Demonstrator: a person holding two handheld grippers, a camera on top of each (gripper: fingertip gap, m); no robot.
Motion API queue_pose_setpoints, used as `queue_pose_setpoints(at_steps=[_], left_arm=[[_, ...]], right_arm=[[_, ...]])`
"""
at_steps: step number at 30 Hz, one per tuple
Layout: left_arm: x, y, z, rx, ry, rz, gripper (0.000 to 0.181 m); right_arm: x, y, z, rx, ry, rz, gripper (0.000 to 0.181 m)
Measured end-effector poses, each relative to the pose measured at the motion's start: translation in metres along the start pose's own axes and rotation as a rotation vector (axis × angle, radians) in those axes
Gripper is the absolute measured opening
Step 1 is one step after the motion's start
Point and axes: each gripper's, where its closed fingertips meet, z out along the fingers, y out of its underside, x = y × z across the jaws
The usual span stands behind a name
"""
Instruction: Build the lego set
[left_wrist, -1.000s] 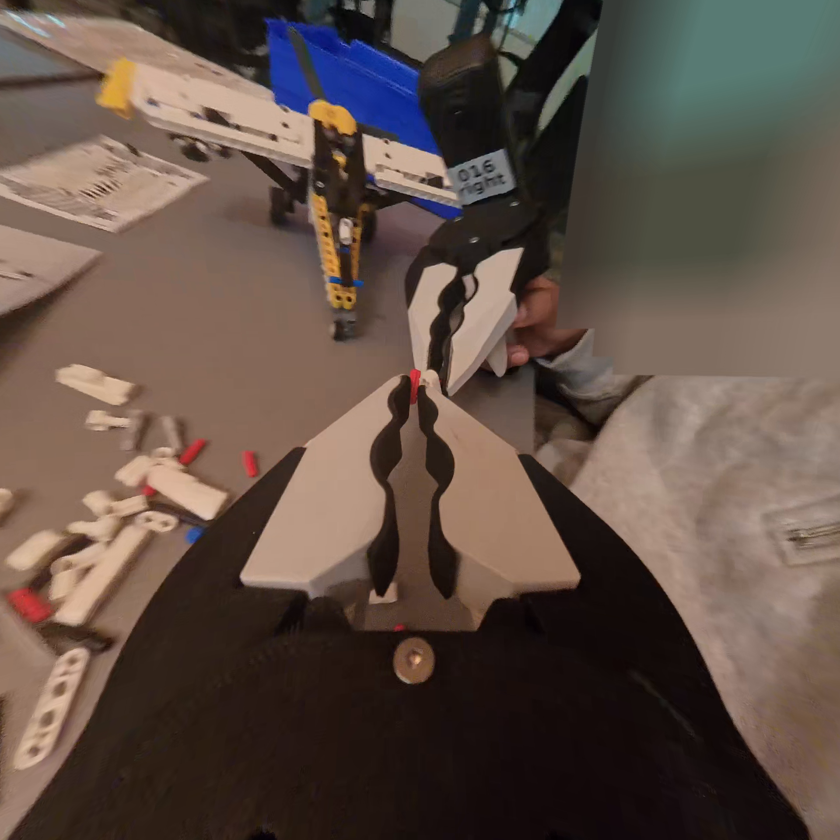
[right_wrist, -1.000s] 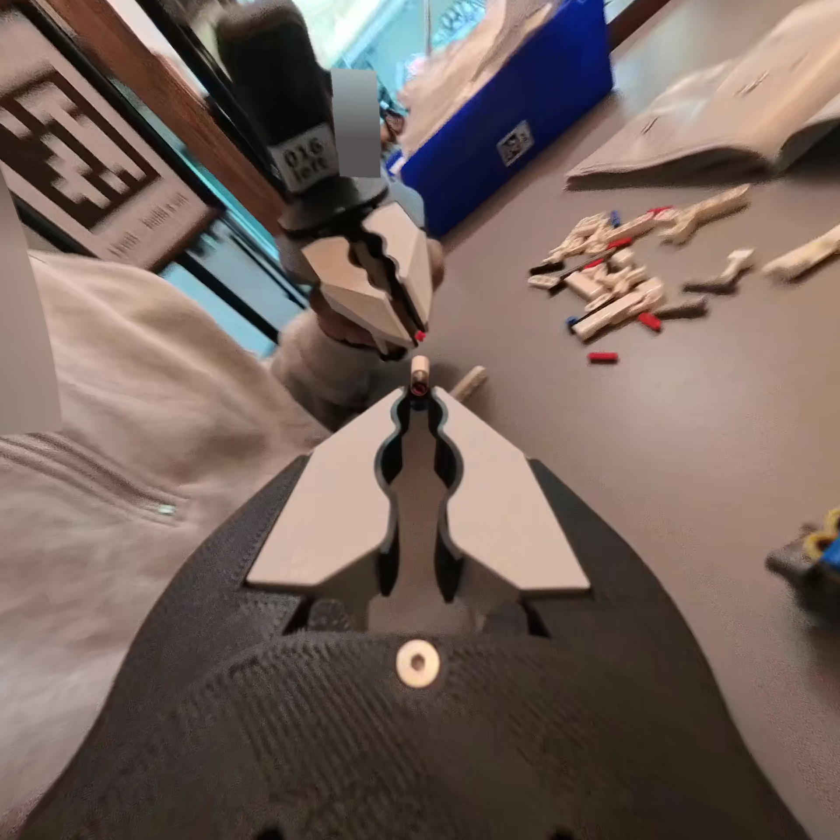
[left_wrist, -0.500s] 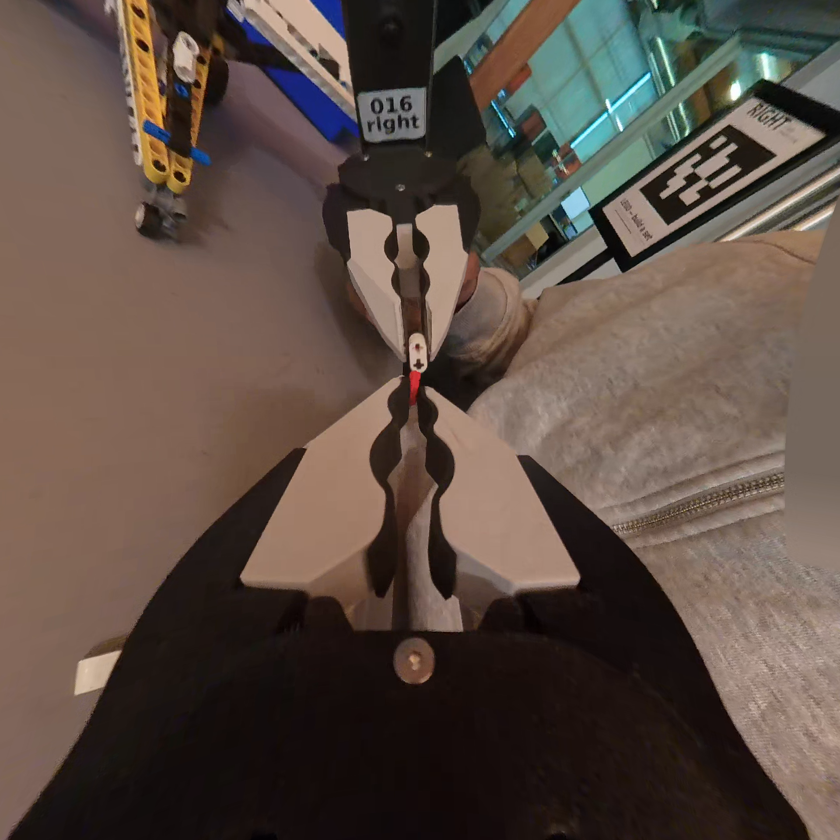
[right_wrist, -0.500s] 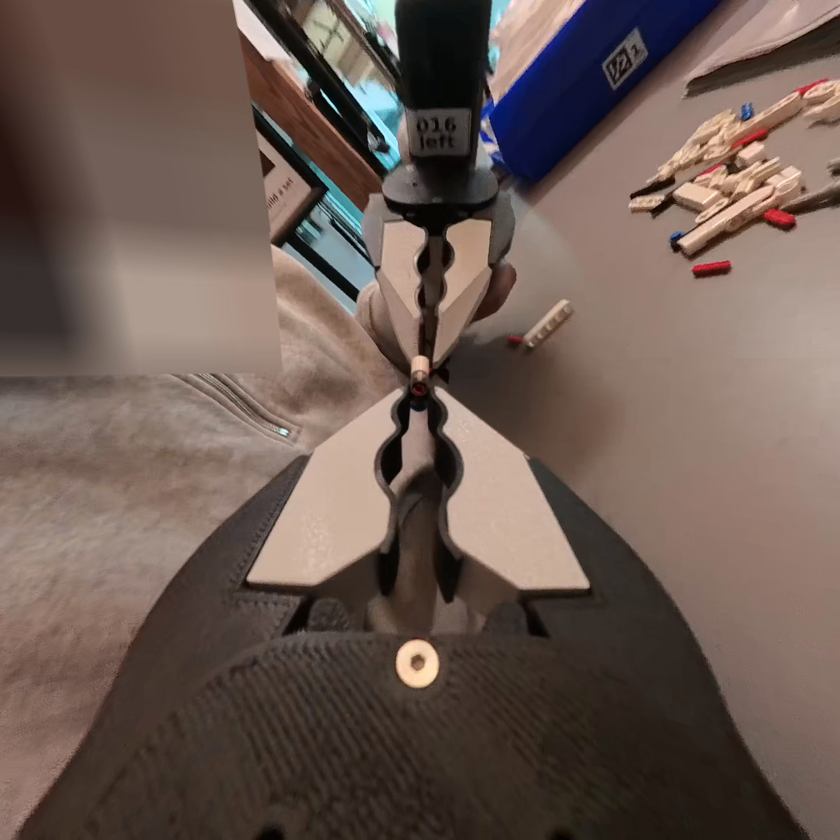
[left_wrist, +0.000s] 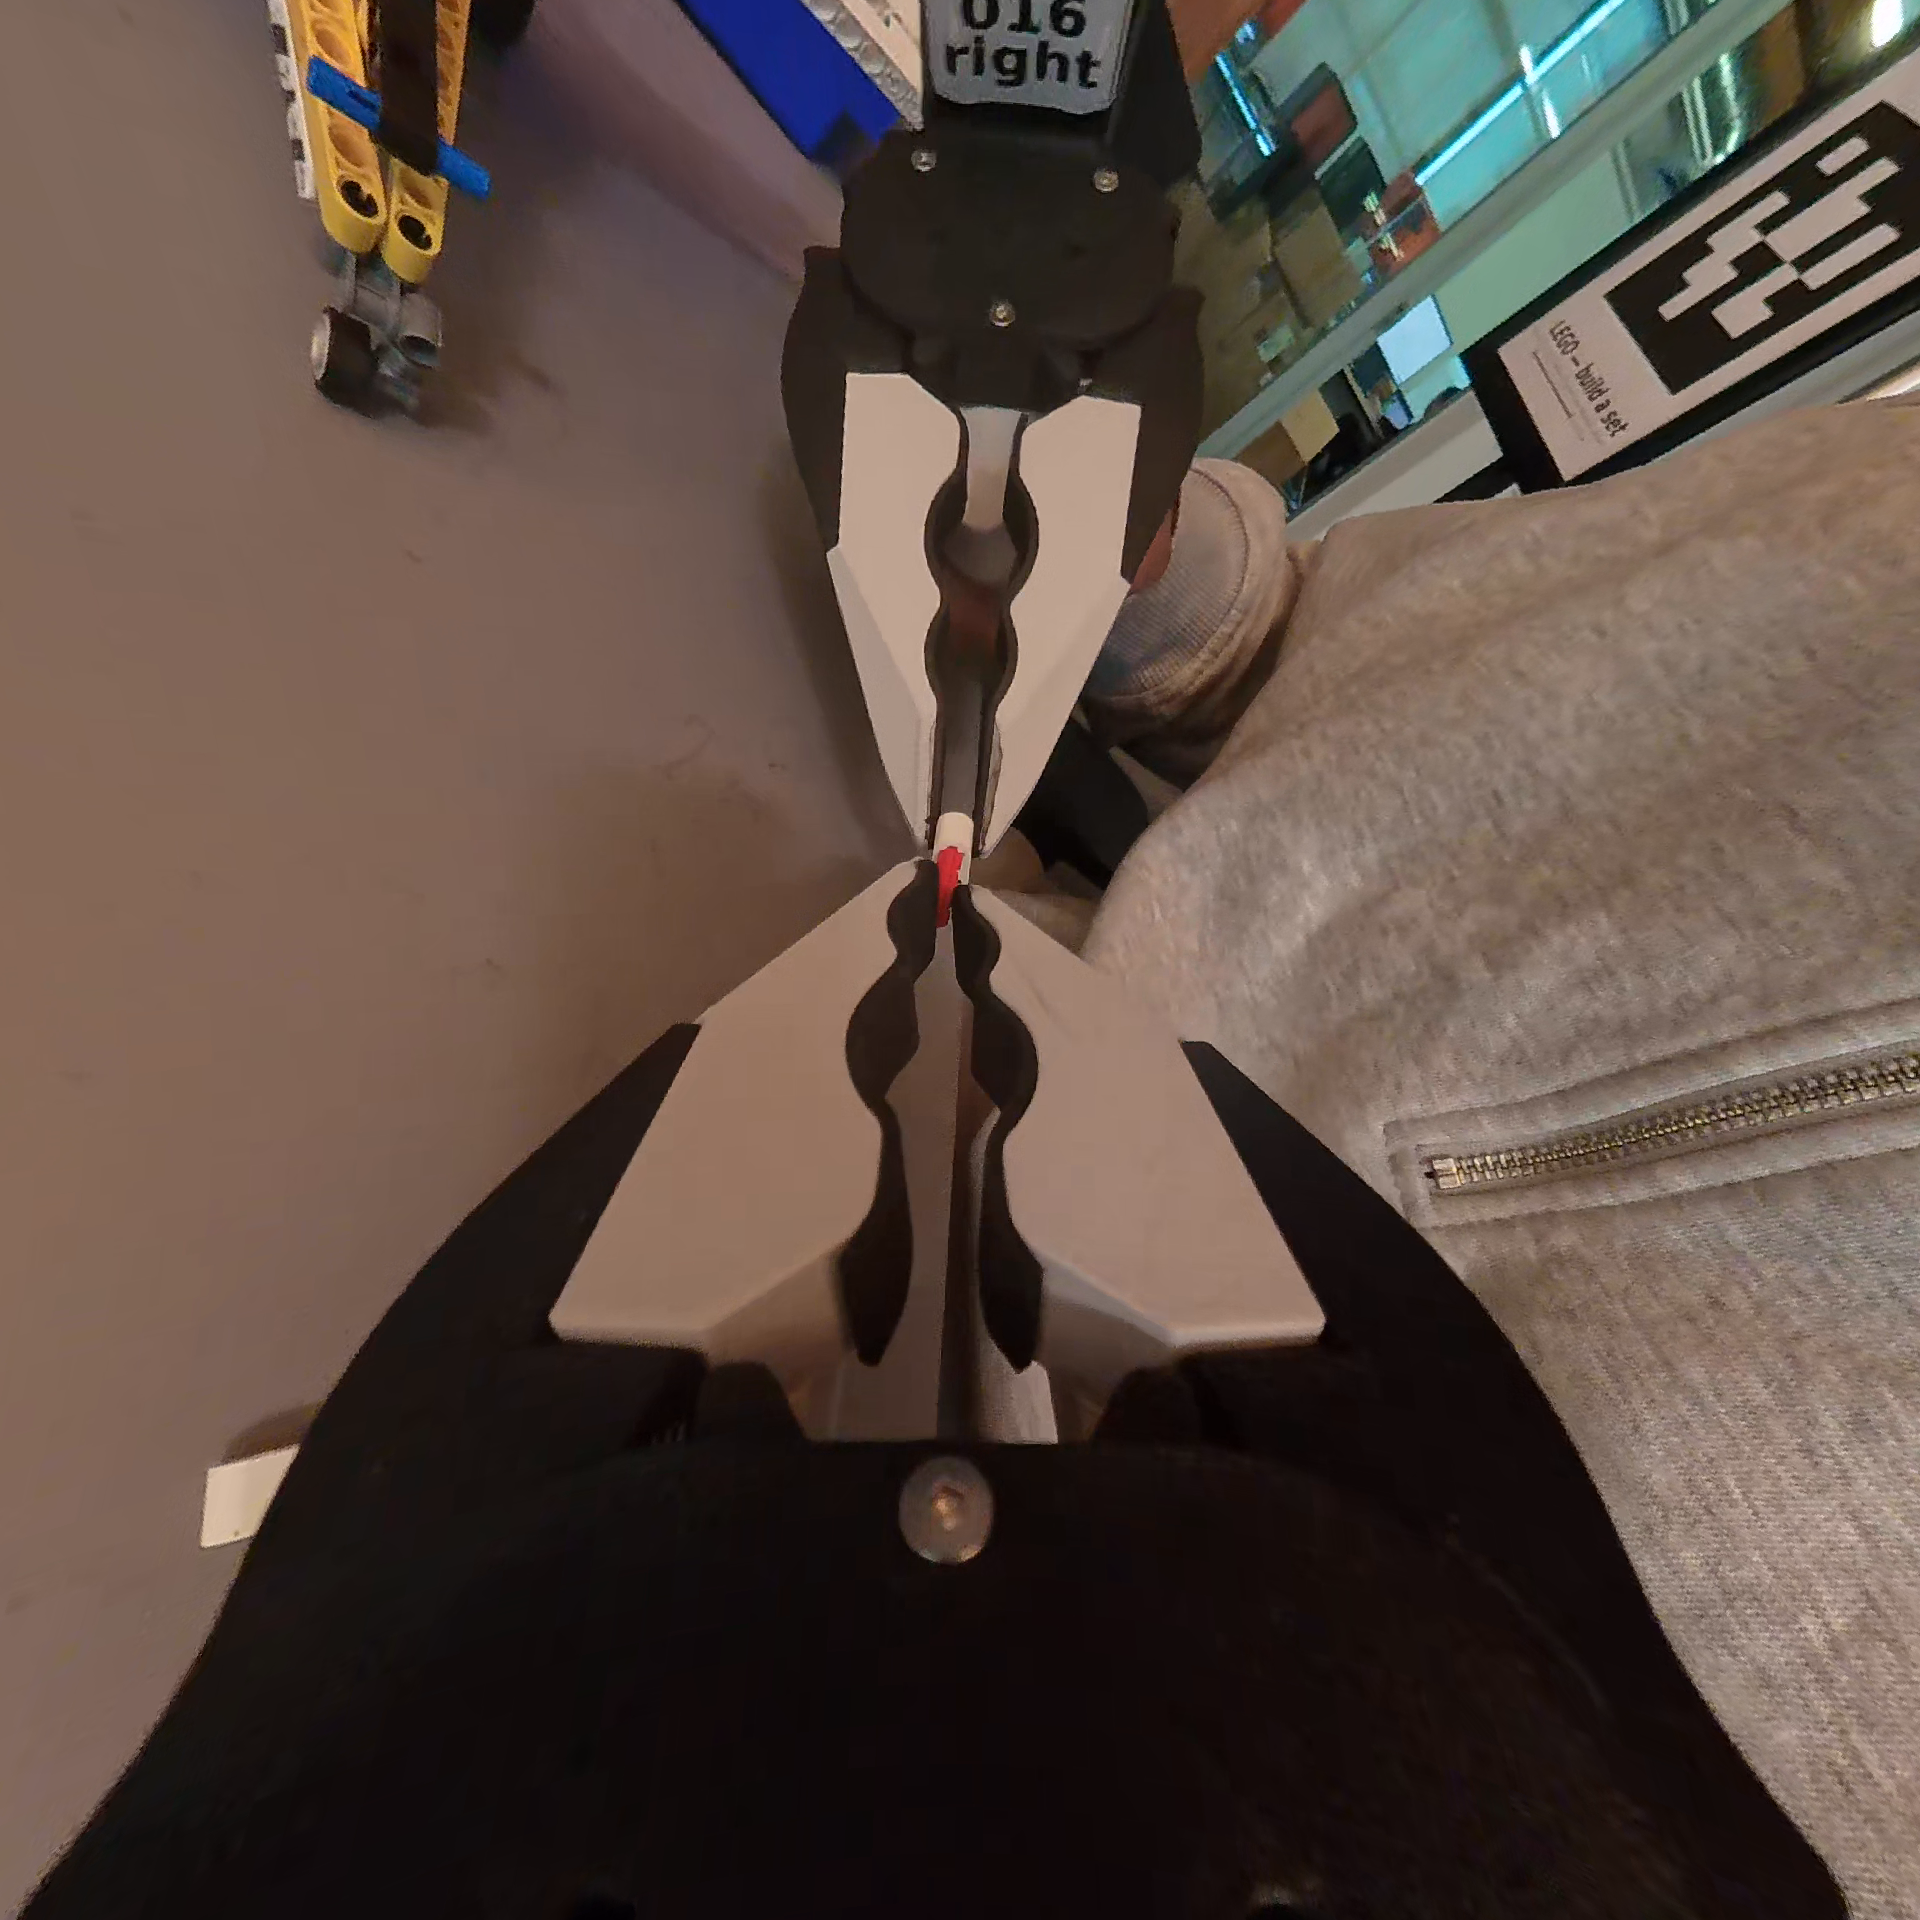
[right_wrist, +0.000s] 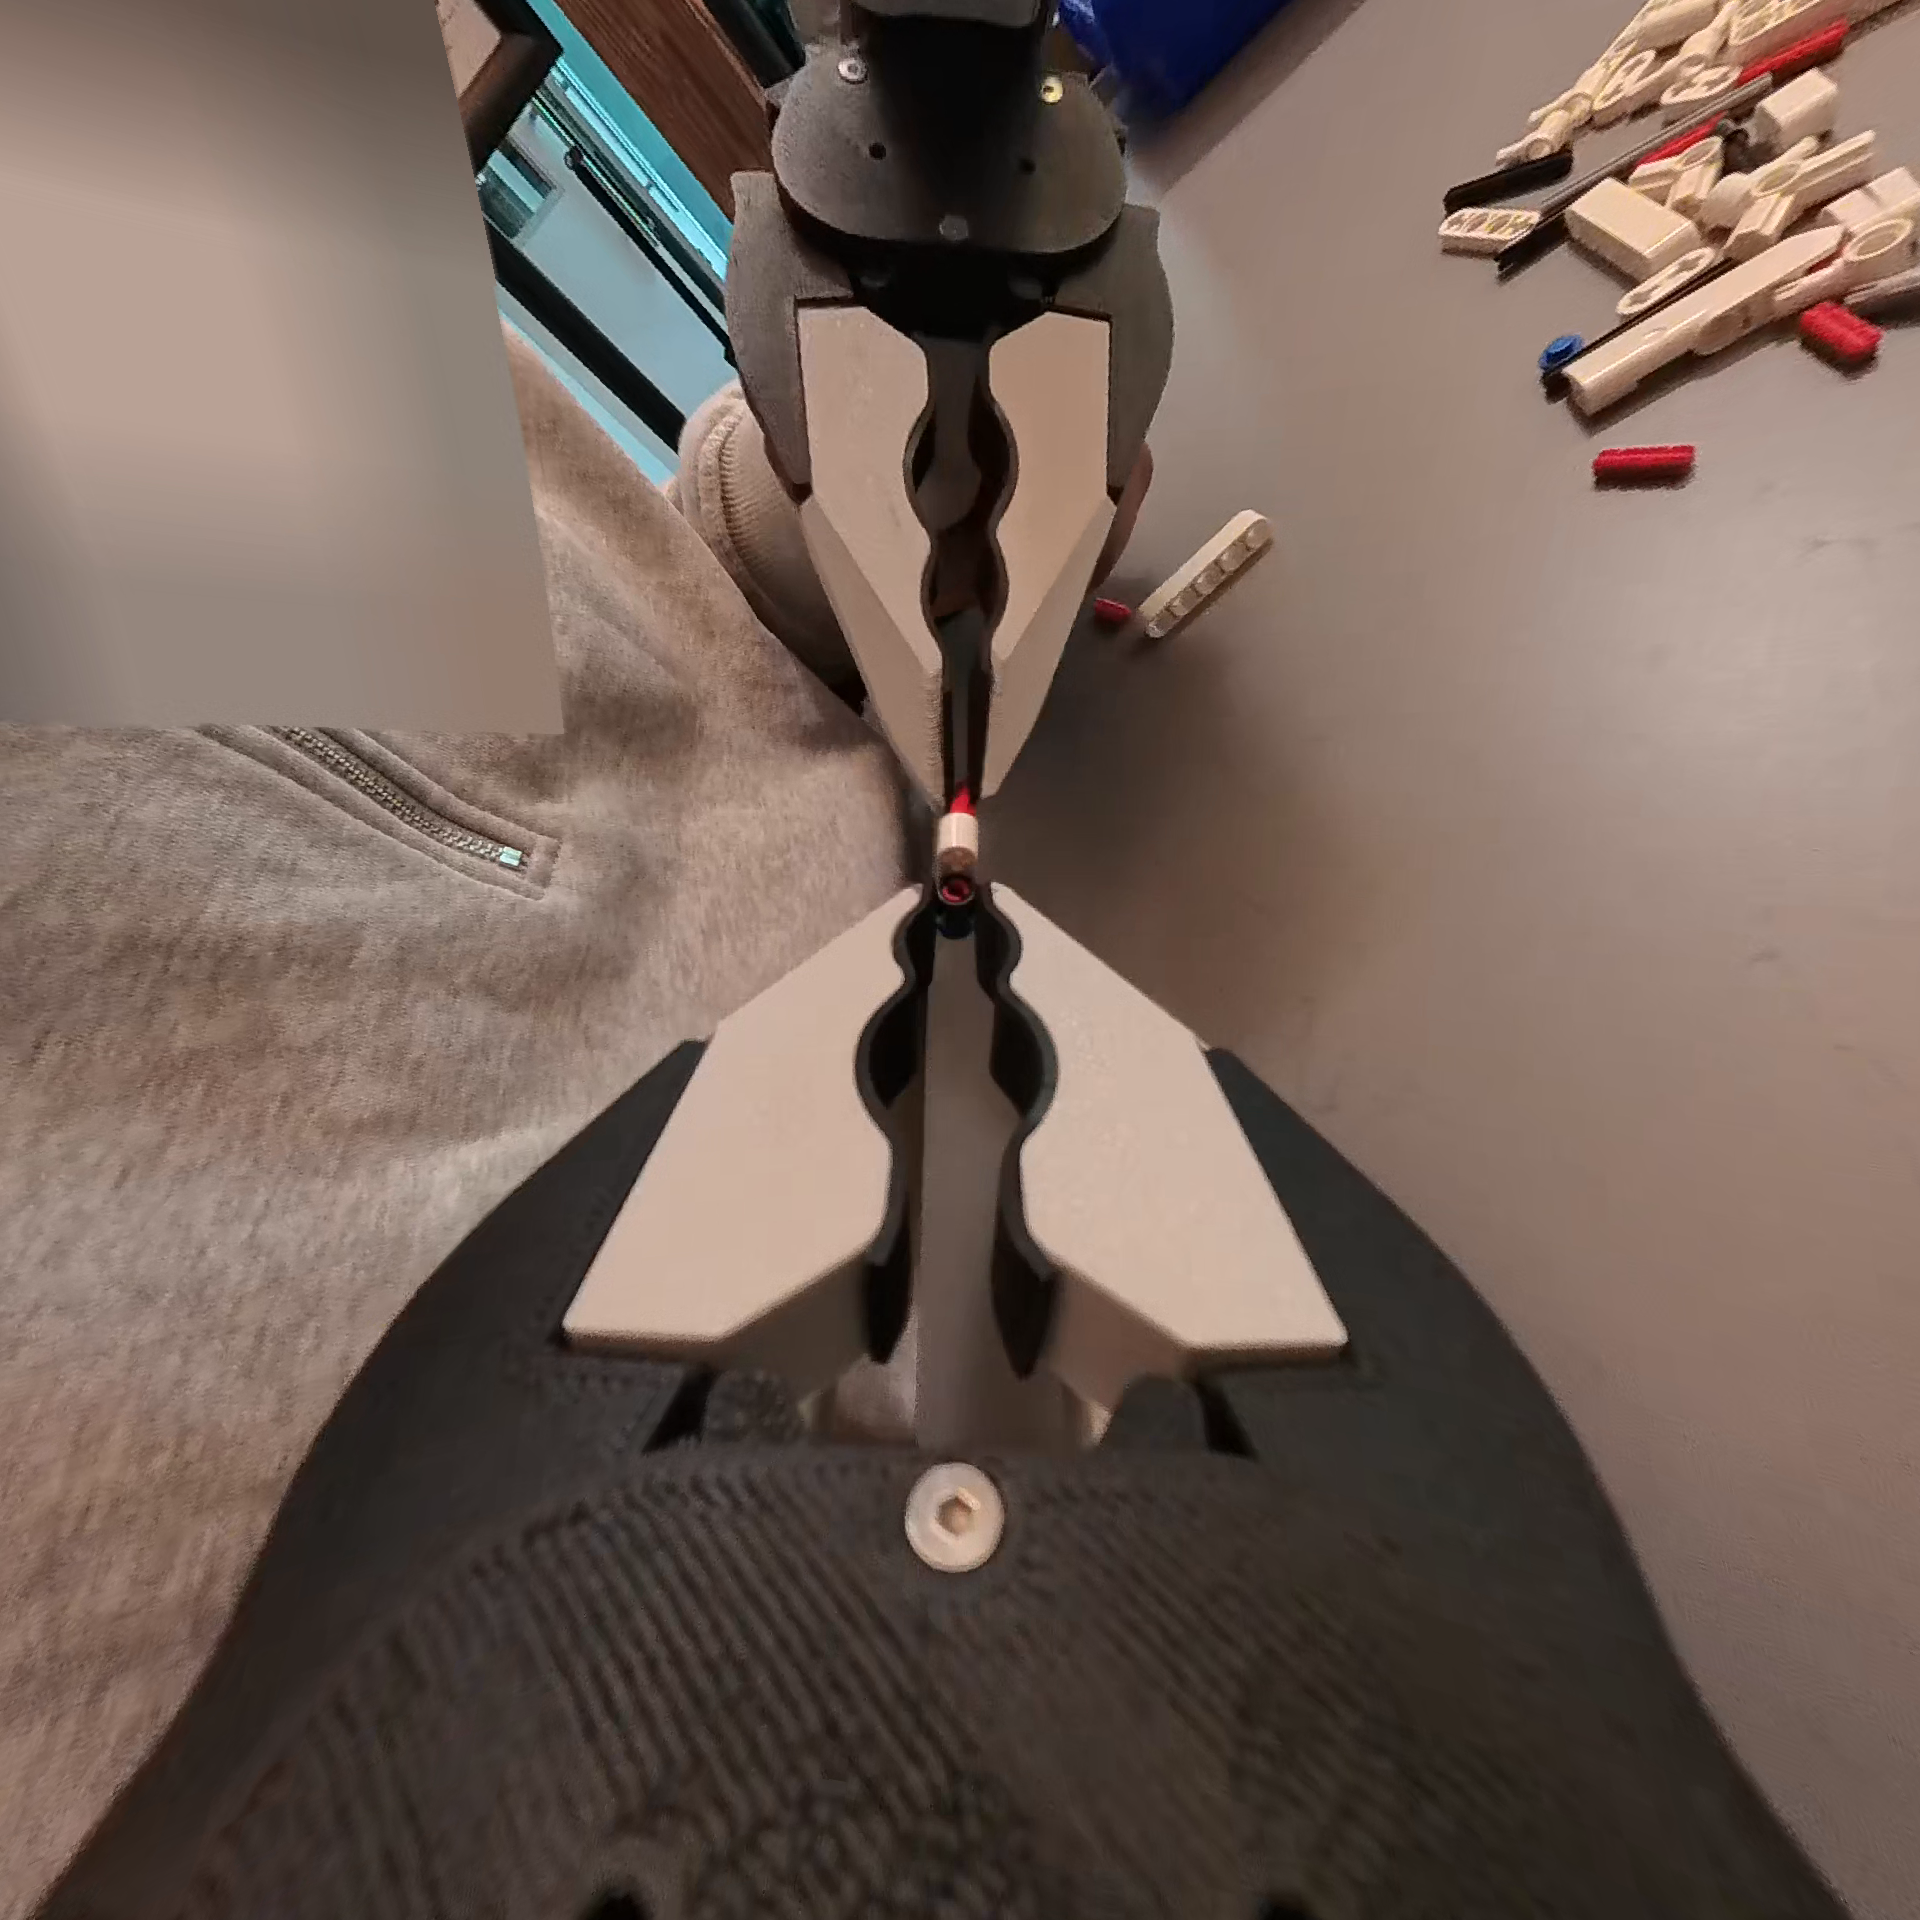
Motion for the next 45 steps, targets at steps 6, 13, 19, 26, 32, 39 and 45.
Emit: queue_pose_setpoints(at_steps=[6, 13, 19, 26, 32, 39, 45], left_arm=[[-0.005, 0.007, 0.003, -0.056, -0.040, -0.009, 0.000], [-0.009, 0.012, 0.007, -0.080, -0.072, -0.011, 0.000], [-0.012, 0.013, 0.009, -0.052, -0.099, 0.007, 0.000], [-0.015, 0.018, 0.010, -0.049, -0.100, -0.008, 0.000], [-0.009, 0.009, 0.006, 0.027, -0.035, -0.042, 0.000], [-0.014, 0.005, 0.008, 0.050, -0.091, -0.013, 0.000], [-0.030, 0.003, 0.003, 0.057, -0.194, -0.011, 0.000]], right_arm=[[0.004, 0.007, 0.003, -0.068, 0.066, -0.066, 0.005], [0.010, 0.016, 0.006, -0.153, 0.144, -0.162, 0.006], [0.013, 0.018, 0.006, -0.151, 0.153, -0.157, 0.005], [0.016, 0.021, 0.008, -0.181, 0.181, -0.174, 0.006], [0.009, 0.009, 0.003, -0.092, 0.148, -0.182, 0.005], [0.014, 0.000, -0.004, -0.069, 0.216, -0.212, 0.006], [0.029, -0.007, -0.025, -0.003, 0.319, -0.179, 0.006]])
